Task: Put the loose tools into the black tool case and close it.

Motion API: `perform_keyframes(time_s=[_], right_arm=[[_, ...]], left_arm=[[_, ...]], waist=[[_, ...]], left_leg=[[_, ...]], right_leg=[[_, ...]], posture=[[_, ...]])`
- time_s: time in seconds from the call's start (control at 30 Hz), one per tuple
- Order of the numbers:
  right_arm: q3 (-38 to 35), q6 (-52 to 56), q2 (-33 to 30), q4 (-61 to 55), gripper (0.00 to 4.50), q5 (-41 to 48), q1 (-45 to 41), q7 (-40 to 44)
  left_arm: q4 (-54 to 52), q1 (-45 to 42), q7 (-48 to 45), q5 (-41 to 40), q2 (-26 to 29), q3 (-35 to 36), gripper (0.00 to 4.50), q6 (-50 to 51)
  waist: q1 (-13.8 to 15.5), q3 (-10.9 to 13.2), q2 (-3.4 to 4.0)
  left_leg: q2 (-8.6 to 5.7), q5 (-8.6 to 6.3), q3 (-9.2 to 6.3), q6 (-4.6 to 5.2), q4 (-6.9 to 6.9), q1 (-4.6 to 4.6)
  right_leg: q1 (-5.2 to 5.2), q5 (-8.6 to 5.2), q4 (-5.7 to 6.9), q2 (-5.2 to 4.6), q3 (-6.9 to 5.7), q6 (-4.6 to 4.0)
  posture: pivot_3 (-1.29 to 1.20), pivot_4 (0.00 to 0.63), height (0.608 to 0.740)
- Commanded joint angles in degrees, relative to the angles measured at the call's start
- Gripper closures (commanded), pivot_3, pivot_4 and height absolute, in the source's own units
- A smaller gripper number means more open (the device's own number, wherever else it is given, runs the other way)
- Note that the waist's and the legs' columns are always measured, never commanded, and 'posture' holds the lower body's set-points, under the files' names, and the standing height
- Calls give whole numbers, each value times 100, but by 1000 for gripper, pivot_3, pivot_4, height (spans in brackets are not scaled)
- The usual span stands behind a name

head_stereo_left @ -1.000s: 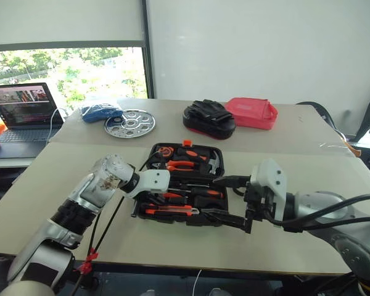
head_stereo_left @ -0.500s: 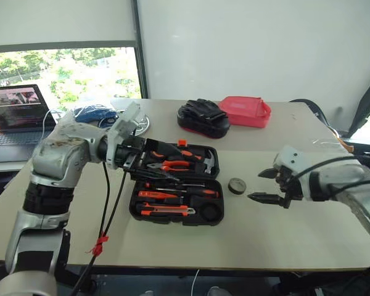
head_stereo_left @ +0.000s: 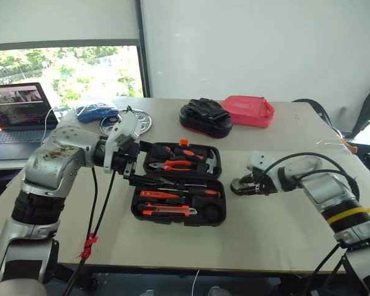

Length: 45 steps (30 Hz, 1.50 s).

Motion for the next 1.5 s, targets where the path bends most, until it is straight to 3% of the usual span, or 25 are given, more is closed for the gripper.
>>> perform_keyframes(time_s=[0.03, 0.13, 0.23, 0.37, 0.4, 0.6, 0.7, 0.87, 1.27, 1.47, 1.5], right_arm=[[-62, -196, 122, 254, 2396, -223, -147, 60], [-73, -267, 292, 558, 2396, -388, -201, 29], [-87, -376, 436, 841, 3027, -539, -205, -9], [-226, -388, 430, 767, 4404, -555, -188, 19], [-297, -318, 366, 587, 4457, -497, -159, 75], [-721, 534, -182, -1676, 4457, 169, 469, 613], [-797, 1083, -202, -3008, 4457, 518, 808, 560], [-522, 1829, 17, -4281, 4457, 833, 1030, 287], [312, 1859, 286, -4173, 4457, 238, 998, -292], [307, 2076, 325, -4325, 4457, 401, 1006, -254], [325, 2093, 342, -4347, 4088, 402, 1014, -269]], left_arm=[[-35, -200, 84, 43, 64, 51, 0, -173], [-14, -256, 109, 26, 44, 47, 0, -169], [8, -313, 112, 17, 39, 21, 0, -186], [39, -339, 105, 37, 50, -11, 0, -221], [31, -335, 105, 36, 56, -16, 0, -221], [-73, -158, -44, 90, 201, -111, 0, -303], [-35, -50, -165, 227, 325, -218, 0, -518], [9, -14, -266, 291, 372, -299, 0, -672], [-12, -104, -239, 259, 319, -351, 0, -631], [-10, -131, -234, 252, 322, -339, 0, -624], [3, -144, -232, 258, 318, -341, 0, -628]], waist=[[-1, 0, 0], [-7, 0, 0], [-22, 0, 0], [-51, 0, 0], [-55, 0, 0], [-24, 5, 9], [-35, 5, 9], [-44, 6, 9], [5, 6, 9], [17, 6, 9], [17, 6, 9]], left_leg=[[0, 0, 0, 0, 0, 0], [0, 0, 0, 0, 1, 1], [-1, 0, 1, 0, 1, 4], [0, 0, 0, -1, 1, 7], [0, 1, 0, -1, 1, 8], [-1, 0, -3, -1, 0, -1], [1, 0, -5, 0, -1, 0], [0, 1, -4, -2, 4, 3], [1, 1, -3, -2, 4, 1], [1, 1, -2, -2, 4, 2], [1, 1, -2, -2, 4, 2]], right_leg=[[0, 0, -1, 0, 0, 0], [1, 0, 2, 0, 0, 0], [1, 0, 5, 0, 1, 0], [2, 0, 8, 1, 1, 0], [2, 0, 9, 1, 1, 0], [-3, 0, 7, 0, 0, 0], [-3, 0, 8, 2, -1, 0], [-1, -1, 14, 3, 0, 0], [-1, -2, 8, 3, -1, 1], [-2, -2, 9, 3, -1, 1], [-2, -2, 9, 3, -1, 1]], posture=[[0, 150, 740], [0, 150, 740], [0, 150, 740], [0, 150, 740], [0, 150, 740], [0, 150, 740], [0, 150, 740], [0, 150, 740], [0, 150, 740], [0, 150, 740], [0, 150, 740]])
